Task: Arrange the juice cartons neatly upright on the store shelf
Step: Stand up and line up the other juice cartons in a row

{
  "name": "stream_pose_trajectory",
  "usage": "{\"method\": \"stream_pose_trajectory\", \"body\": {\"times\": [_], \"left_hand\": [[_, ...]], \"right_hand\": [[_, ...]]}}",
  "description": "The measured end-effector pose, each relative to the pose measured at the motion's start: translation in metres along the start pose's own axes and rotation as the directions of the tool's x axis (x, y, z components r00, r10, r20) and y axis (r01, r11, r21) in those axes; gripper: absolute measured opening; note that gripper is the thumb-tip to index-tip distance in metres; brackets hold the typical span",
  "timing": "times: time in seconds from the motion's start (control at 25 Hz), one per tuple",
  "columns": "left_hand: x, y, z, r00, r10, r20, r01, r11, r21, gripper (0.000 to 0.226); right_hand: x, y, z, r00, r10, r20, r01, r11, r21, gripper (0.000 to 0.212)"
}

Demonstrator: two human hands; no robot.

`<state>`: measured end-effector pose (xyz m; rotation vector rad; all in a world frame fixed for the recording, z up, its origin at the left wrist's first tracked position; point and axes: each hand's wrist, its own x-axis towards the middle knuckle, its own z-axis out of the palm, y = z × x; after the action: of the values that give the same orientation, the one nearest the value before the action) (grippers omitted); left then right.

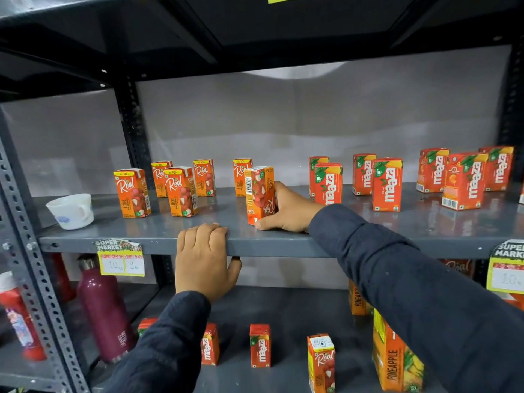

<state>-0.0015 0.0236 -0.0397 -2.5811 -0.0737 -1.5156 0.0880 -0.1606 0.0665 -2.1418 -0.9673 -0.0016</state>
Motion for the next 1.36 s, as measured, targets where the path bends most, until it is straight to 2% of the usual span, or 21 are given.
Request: {"method": "stream_pose_trajectory", "body": {"times": [0.2, 0.32, 0.4, 0.48, 0.56, 0.64, 0.68, 0.76, 0.88, 0.96, 1.0, 1.16, 1.36], "left_hand": [[0.0, -0.001, 0.001, 1.0, 0.005, -0.021, -0.005, 1.0, -0.01, 0.048], [0.0, -0.001, 0.001, 1.0, 0.003, -0.025, -0.003, 1.0, -0.013, 0.048], [0.0, -0.001, 0.002, 1.0, -0.004, -0.023, 0.004, 1.0, -0.014, 0.048], [0.0, -0.001, 0.002, 1.0, -0.006, -0.023, 0.006, 1.0, -0.017, 0.048], [0.0, 0.0, 0.002, 1.0, -0.007, -0.021, 0.006, 1.0, -0.019, 0.048], [0.0, 0.0, 0.003, 1.0, -0.01, -0.017, 0.009, 1.0, -0.015, 0.049], [0.0, 0.0, 0.003, 1.0, -0.009, -0.02, 0.009, 1.0, -0.017, 0.049], [0.0, -0.001, 0.003, 0.999, -0.003, -0.033, 0.002, 1.0, -0.023, 0.048], [0.0, -0.001, 0.003, 0.999, 0.003, -0.048, -0.004, 1.0, -0.024, 0.048], [0.0, -0.001, 0.002, 0.999, 0.008, -0.05, -0.009, 1.0, -0.021, 0.048], [-0.001, -0.001, 0.002, 0.999, 0.011, -0.051, -0.012, 1.0, -0.021, 0.049], [0.001, 0.0, -0.002, 0.999, 0.011, -0.037, -0.012, 1.0, -0.024, 0.049], [-0.001, -0.003, -0.005, 0.999, 0.035, 0.002, -0.035, 0.999, -0.038, 0.056]], "right_hand": [[0.002, 0.003, -0.001, 0.995, -0.013, -0.096, 0.016, 0.999, 0.032, 0.065], [0.004, 0.006, -0.004, 0.969, -0.033, -0.244, 0.086, 0.973, 0.213, 0.06], [0.006, 0.004, -0.004, 0.926, 0.003, -0.378, 0.143, 0.924, 0.355, 0.053], [0.008, 0.002, -0.007, 0.876, 0.032, -0.482, 0.203, 0.881, 0.427, 0.046], [0.008, 0.001, -0.011, 0.805, 0.01, -0.593, 0.272, 0.882, 0.386, 0.026], [0.003, 0.0, -0.014, 0.751, -0.054, -0.659, 0.287, 0.925, 0.251, 0.01], [0.001, -0.001, -0.014, 0.753, -0.081, -0.654, 0.278, 0.939, 0.204, 0.008], [-0.004, -0.005, -0.01, 0.826, -0.11, -0.552, 0.261, 0.944, 0.202, 0.021], [-0.007, -0.001, -0.006, 0.947, -0.145, -0.287, 0.213, 0.952, 0.221, 0.075], [-0.007, 0.004, -0.006, 0.987, -0.109, -0.118, 0.128, 0.977, 0.168, 0.11], [-0.007, 0.006, -0.006, 0.995, -0.079, -0.061, 0.087, 0.986, 0.14, 0.121], [-0.005, 0.008, -0.009, 0.999, -0.026, -0.022, 0.028, 0.991, 0.132, 0.127], [-0.001, 0.004, -0.006, 0.999, -0.014, -0.046, 0.016, 0.999, 0.052, 0.116]]}}
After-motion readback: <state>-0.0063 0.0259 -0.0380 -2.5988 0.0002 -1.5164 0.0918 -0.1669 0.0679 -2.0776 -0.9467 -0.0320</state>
